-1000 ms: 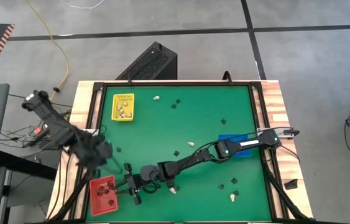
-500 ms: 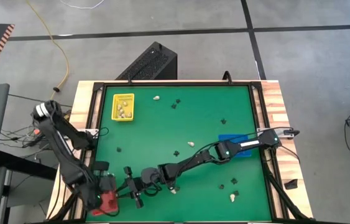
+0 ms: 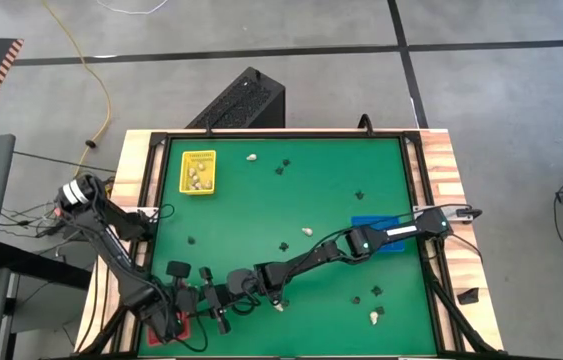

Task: Sort Halloween decoration
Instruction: Put the black skull toy into the red bin

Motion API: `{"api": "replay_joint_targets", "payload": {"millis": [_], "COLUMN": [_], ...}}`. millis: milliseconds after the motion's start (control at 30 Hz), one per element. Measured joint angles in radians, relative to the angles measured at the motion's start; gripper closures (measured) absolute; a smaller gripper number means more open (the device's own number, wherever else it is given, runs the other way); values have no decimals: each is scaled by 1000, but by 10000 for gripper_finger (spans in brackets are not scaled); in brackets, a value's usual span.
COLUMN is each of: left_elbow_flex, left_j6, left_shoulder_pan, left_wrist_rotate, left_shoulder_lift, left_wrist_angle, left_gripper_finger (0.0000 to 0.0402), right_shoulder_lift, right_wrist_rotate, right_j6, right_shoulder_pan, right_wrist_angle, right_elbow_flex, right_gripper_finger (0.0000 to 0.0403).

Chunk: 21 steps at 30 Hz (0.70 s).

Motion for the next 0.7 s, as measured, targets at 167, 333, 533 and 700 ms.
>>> {"api": "replay_joint_targets", "payload": {"millis": [167, 333, 533, 700], "left_elbow_flex": [0, 0, 0, 0], "left_j6": [39, 45, 51, 57], "left_shoulder_pan": [18, 22, 22, 22], "left_wrist_rotate": [-18, -23, -39, -63], "left_shoulder_lift": [-17, -17, -17, -17], "left_wrist_angle": [5, -11, -12, -12], "left_gripper_finger": [401, 401, 401, 401], "right_shoulder_lift": [0, 0, 0, 0], "right_wrist_rotate": [0, 1, 9, 27], "right_j6": [0, 0, 0, -3], "right_shoulder_pan": [0, -1, -2, -2], "right_wrist_angle": [0, 0, 10, 11], "right_elbow_flex": [0, 0, 0, 0], "right_gripper_finger": [279, 275, 271, 270]}}
